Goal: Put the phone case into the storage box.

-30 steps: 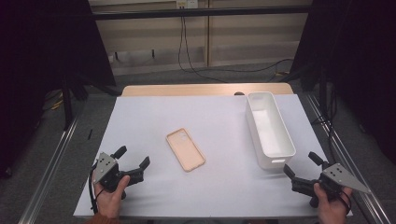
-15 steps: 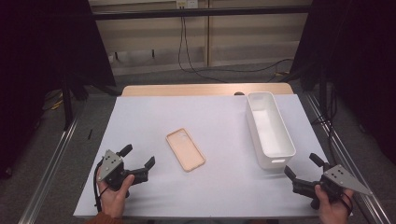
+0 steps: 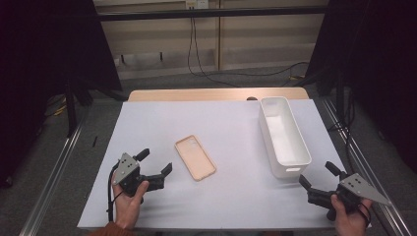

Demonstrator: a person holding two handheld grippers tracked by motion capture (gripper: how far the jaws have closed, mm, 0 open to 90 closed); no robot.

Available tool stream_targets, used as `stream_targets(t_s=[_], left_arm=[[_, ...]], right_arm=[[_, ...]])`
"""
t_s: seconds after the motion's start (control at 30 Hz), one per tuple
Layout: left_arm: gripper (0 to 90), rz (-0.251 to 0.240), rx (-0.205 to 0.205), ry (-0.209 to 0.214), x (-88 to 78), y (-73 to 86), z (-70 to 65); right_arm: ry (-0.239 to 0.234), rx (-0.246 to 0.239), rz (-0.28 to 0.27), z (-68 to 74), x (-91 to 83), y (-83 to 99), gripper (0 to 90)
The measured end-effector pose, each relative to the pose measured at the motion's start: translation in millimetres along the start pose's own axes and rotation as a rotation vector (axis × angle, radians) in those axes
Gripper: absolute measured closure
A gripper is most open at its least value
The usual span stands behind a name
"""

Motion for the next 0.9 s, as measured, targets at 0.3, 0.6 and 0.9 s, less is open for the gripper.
stream_targets(t_s=[0.3, 0.6, 0.9], left_arm=[[4.9, 0.022, 0.013, 0.048, 15.1, -0.2, -16.5], [5.1, 0.025, 0.003, 0.098, 31.4, -10.4, -40.2], [4.9, 0.019, 0.009, 0.138, 44.3, -19.1, -58.7]], right_arm=[[-0.011, -0.006, 0.005, 0.8, 3.0, 0.0, 0.0], [-0.011, -0.008, 0.003, 2.0, 3.0, -0.5, 0.0], [-0.021, -0.015, 0.003, 5.5, 7.1, -2.3, 0.0]])
Point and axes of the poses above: each handheld gripper's, and its own axes: x roughly forward along the jaws, y roughly out of its underside, z roughly to its left, the point moved 10 cm from there along x, roughly forward along the jaws, and after that the axes turned 15 degrees about -y, right-handed, at the moved point
